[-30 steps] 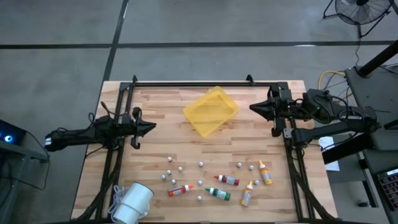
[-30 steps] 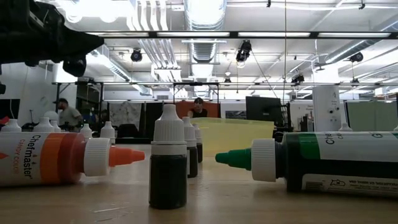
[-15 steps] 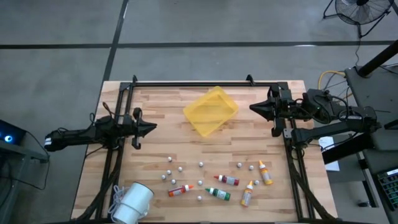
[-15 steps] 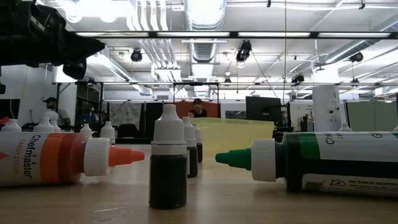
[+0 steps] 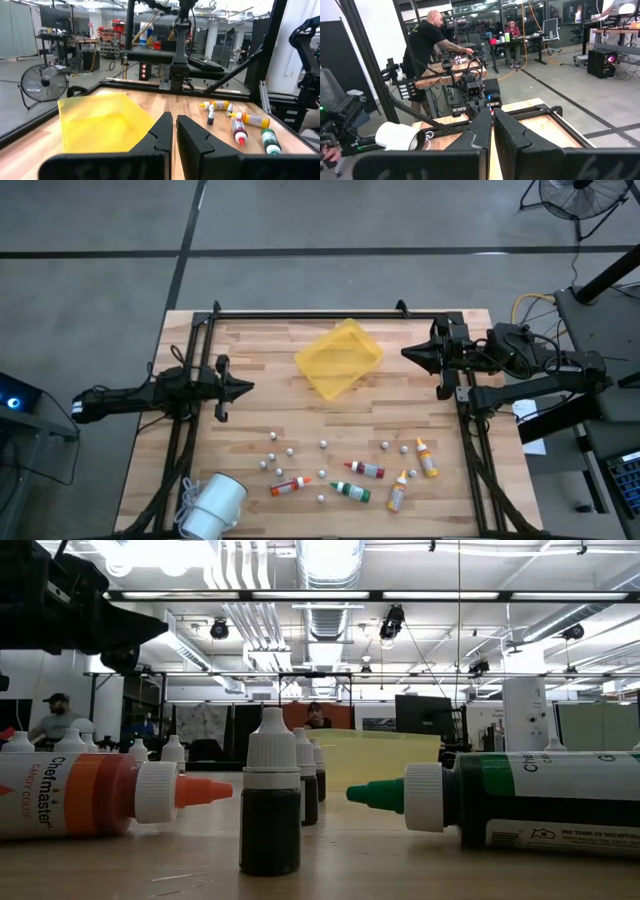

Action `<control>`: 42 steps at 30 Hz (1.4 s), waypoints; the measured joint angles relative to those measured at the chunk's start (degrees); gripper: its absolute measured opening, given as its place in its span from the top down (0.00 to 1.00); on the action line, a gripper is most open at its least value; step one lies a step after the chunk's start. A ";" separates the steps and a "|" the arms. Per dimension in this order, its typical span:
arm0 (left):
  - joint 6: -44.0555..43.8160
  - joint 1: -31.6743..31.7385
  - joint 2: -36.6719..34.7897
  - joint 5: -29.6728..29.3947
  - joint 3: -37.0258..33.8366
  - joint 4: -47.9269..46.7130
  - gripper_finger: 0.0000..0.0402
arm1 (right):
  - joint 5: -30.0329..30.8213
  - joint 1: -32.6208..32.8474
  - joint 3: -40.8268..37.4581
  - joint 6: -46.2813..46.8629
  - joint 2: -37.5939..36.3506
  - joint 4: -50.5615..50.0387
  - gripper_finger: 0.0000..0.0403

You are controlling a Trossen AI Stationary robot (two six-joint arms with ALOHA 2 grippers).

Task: Pick & Place food coloring
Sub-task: Put the small red food coloring bottle into the yellow bin

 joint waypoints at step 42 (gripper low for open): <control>-0.33 -0.04 0.10 -2.40 -0.09 -0.46 1.00 | -0.11 0.00 0.00 -10.27 -0.02 -0.95 0.97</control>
